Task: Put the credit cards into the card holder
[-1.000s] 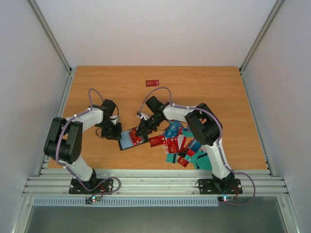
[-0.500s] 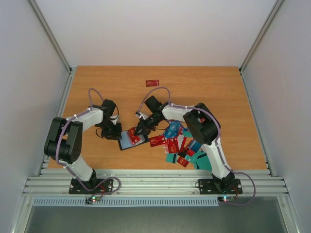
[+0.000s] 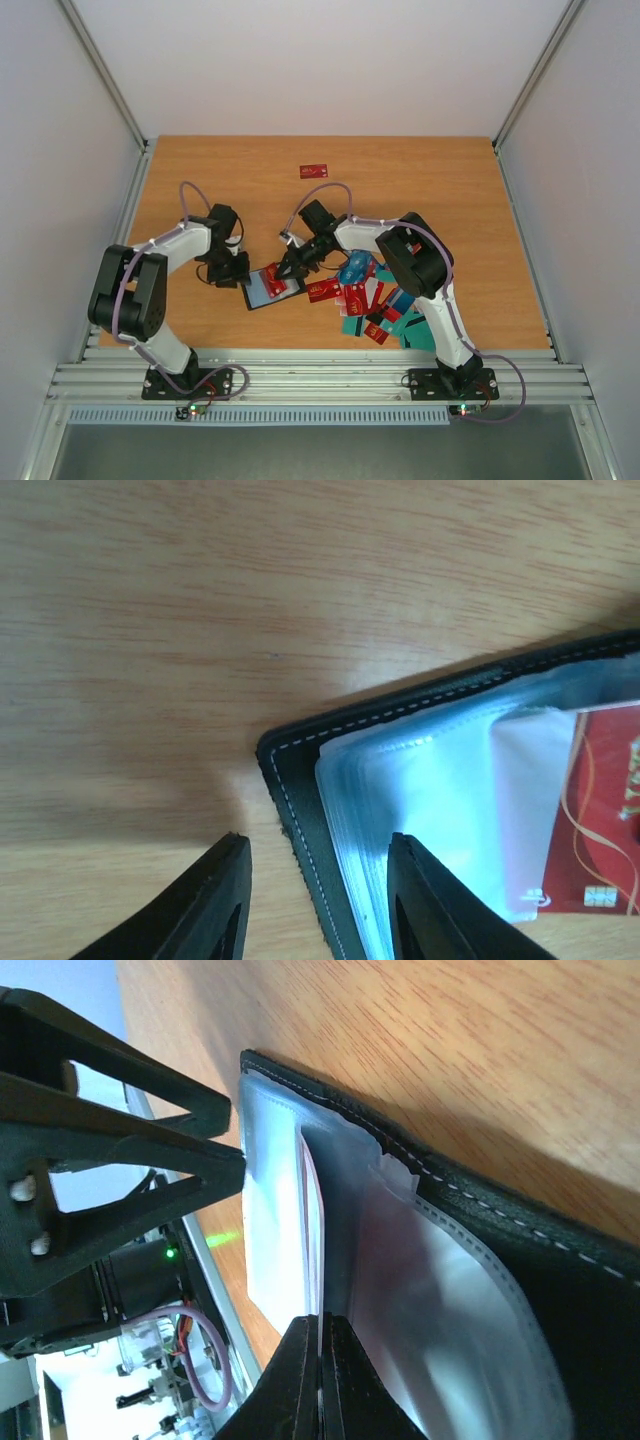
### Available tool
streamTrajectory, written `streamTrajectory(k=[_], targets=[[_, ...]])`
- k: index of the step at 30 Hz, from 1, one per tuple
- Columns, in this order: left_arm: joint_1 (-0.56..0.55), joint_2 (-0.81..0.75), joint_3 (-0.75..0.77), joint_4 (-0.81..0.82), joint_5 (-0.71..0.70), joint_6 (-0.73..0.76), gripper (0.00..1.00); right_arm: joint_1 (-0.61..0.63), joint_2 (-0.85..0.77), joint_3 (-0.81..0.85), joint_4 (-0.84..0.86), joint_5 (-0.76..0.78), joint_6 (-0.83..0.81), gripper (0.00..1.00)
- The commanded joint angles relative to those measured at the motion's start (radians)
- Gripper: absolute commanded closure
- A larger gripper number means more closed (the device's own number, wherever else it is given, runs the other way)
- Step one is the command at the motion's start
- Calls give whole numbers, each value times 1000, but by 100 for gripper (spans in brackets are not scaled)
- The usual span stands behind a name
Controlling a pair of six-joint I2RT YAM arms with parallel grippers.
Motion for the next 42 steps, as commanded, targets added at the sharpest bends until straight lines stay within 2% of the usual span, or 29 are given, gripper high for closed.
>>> streamTrajectory(k=[1, 6, 9, 20, 37, 42], targets=[[-2, -68, 41, -47, -26, -39, 57, 16, 11, -32, 45, 0, 53, 99], [-1, -111, 110, -137, -83, -73, 54, 16, 11, -53, 89, 1, 89, 99], [-2, -137, 84, -150, -91, -112, 56, 17, 14, -62, 97, 8, 99, 99], [-2, -66, -36, -57, -45, -178, 70, 28, 20, -68, 122, 39, 140, 99], [-2, 8, -87, 71, 85, -159, 71, 54, 13, -61, 86, 57, 153, 98], [-1, 10, -87, 83, 88, -159, 71, 54, -5, -38, -31, 86, 98, 91]])
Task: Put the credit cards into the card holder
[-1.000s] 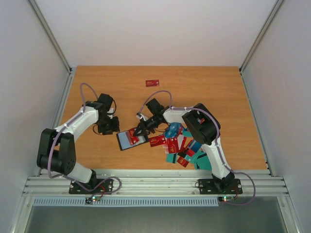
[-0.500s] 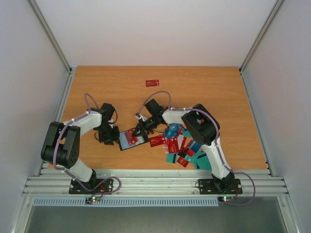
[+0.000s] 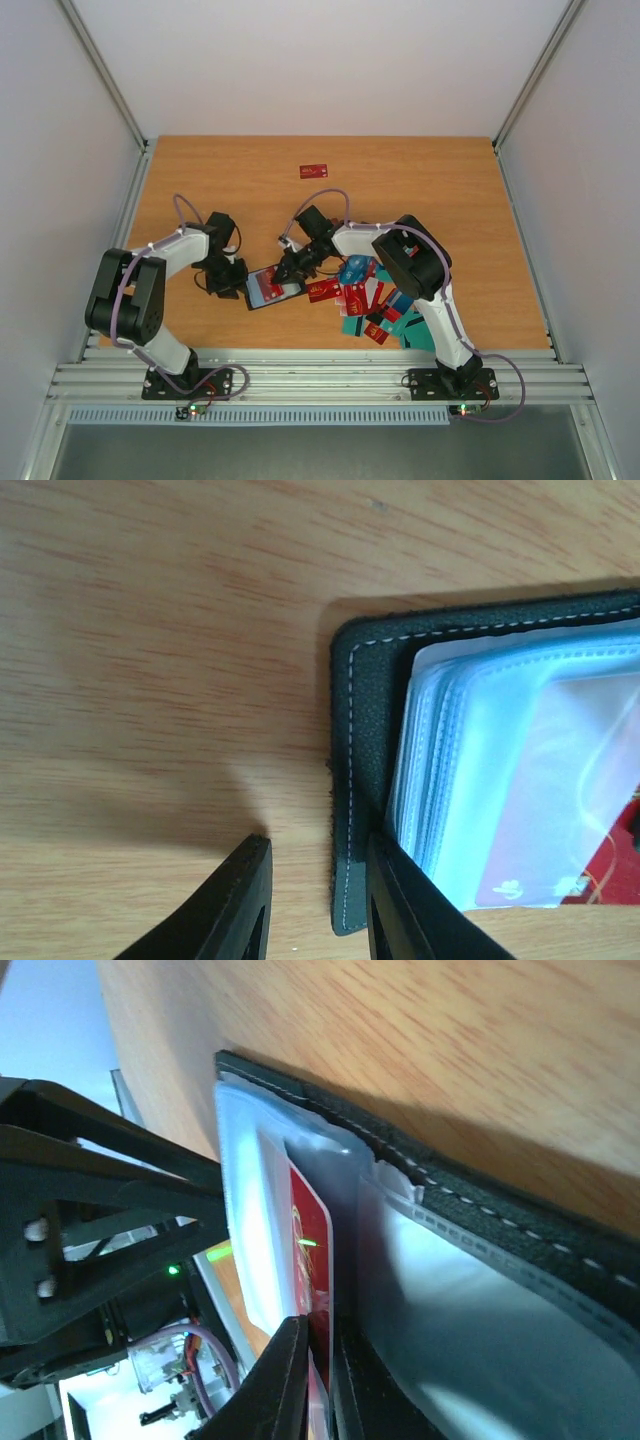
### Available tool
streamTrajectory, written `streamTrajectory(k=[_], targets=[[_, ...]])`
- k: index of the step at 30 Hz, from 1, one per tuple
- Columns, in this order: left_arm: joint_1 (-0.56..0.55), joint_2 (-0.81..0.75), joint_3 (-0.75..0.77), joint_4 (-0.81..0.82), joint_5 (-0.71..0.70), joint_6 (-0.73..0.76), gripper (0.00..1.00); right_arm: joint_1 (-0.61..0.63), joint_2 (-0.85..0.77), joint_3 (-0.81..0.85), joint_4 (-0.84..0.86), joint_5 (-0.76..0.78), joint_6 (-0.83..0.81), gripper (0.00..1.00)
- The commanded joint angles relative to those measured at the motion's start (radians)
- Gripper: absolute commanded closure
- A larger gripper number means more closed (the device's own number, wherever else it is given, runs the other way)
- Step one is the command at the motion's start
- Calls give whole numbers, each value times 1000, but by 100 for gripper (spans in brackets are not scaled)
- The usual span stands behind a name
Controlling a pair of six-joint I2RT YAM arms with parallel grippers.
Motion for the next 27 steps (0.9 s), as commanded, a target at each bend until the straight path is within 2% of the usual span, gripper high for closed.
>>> streamTrajectory(k=[1, 6, 14, 20, 27], targets=[[-6, 47, -20, 107, 42, 9, 71, 23, -8, 21, -178, 86, -65, 89], [-7, 42, -33, 126, 37, 10, 71, 23, -28, 73, -350, 137, -182, 81], [-9, 25, -71, 155, 18, 18, 71, 24, -57, 146, -559, 223, -266, 68], [-9, 10, -93, 175, 15, 15, 72, 25, -76, 152, -598, 238, -279, 60], [-11, 13, -103, 187, 28, 10, 72, 32, -52, 177, -601, 251, -251, 57]])
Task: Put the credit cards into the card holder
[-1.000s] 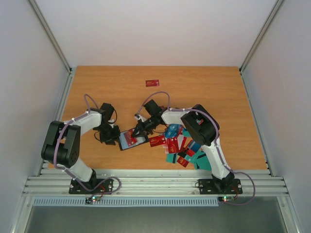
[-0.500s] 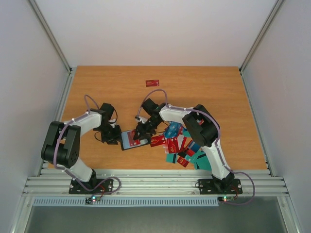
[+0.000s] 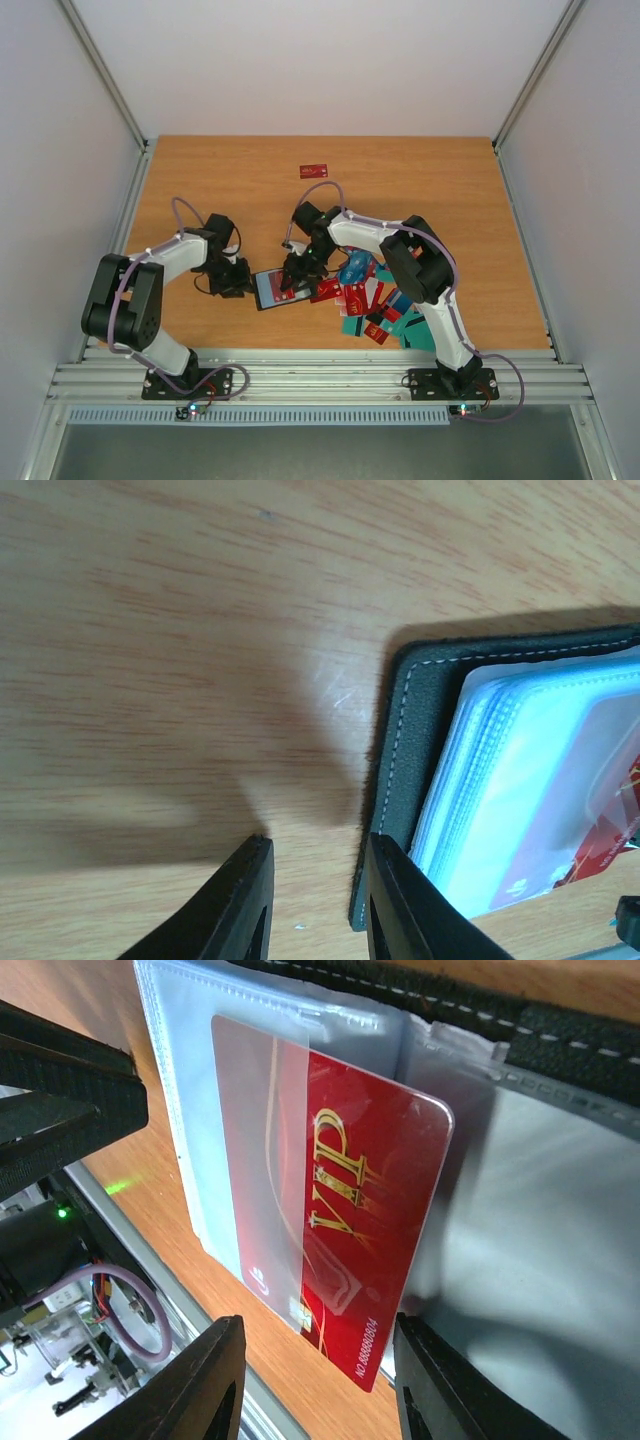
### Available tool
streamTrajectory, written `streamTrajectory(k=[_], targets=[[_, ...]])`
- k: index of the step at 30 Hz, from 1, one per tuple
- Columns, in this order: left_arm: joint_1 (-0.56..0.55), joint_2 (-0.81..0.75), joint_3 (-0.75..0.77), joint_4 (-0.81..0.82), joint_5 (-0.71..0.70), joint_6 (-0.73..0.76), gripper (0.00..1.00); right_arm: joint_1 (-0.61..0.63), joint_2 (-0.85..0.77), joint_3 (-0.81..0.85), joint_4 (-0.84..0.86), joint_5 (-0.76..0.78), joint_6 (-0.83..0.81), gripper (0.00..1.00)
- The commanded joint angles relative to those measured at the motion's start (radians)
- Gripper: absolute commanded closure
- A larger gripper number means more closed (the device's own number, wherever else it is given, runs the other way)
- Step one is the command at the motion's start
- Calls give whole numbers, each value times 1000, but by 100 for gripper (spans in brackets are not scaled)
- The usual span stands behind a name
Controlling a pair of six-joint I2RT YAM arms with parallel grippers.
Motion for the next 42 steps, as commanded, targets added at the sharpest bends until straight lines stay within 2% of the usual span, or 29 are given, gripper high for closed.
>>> streamTrajectory(k=[1, 8, 16, 42], targets=[[-11, 51, -53, 97, -35, 7, 72, 18, -2, 34, -47, 61, 5, 57], [-12, 95, -58, 125, -18, 7, 77, 42, 1, 60, -56, 138, 30, 57], [-14, 124, -59, 157, 0, 0, 83, 59, 5, 71, -56, 154, 38, 58], [-17, 137, -51, 157, 25, 7, 84, 100, 61, 163, -97, 163, 46, 60]])
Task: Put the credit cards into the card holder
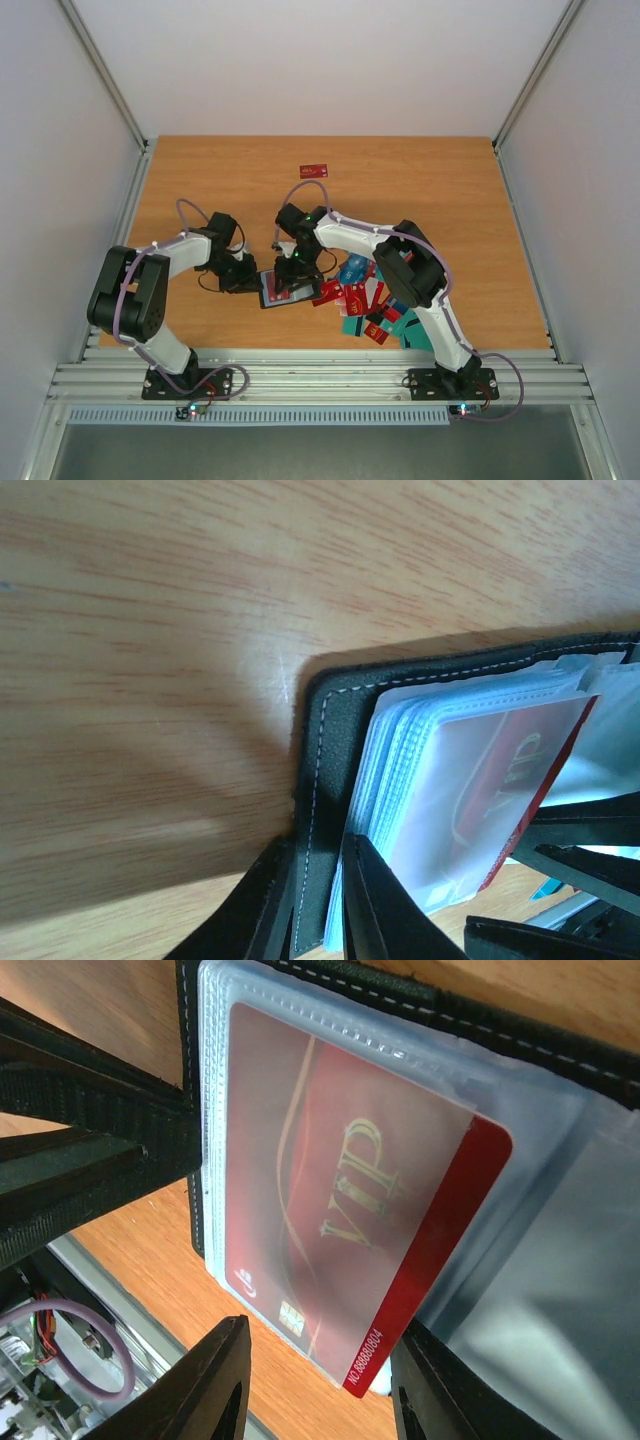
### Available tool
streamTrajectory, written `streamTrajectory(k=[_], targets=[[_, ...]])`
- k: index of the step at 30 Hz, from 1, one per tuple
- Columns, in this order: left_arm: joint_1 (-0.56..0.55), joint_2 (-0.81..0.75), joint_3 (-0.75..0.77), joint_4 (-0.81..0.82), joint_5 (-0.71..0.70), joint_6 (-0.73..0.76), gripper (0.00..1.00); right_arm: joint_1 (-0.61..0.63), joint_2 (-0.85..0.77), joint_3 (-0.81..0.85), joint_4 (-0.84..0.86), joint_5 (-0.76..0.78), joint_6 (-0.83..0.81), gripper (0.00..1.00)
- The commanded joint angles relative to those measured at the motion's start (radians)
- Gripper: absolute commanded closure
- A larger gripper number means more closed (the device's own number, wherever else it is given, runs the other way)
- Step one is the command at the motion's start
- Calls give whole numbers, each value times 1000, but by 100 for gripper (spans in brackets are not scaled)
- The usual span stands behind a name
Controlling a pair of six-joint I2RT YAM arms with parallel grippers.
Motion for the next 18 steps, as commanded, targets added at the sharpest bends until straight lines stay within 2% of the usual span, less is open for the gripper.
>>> streamTrajectory(k=[1, 9, 18], targets=[[-13, 78, -48, 37, -116, 15, 84, 23, 39, 43, -1, -1, 14, 60], [-13, 71, -34, 5, -118, 40, 84, 25, 51, 68, -17, 15, 19, 61], [-13, -26, 8, -55, -170, 55, 80, 25, -6, 106, -171, 119, -55, 58]])
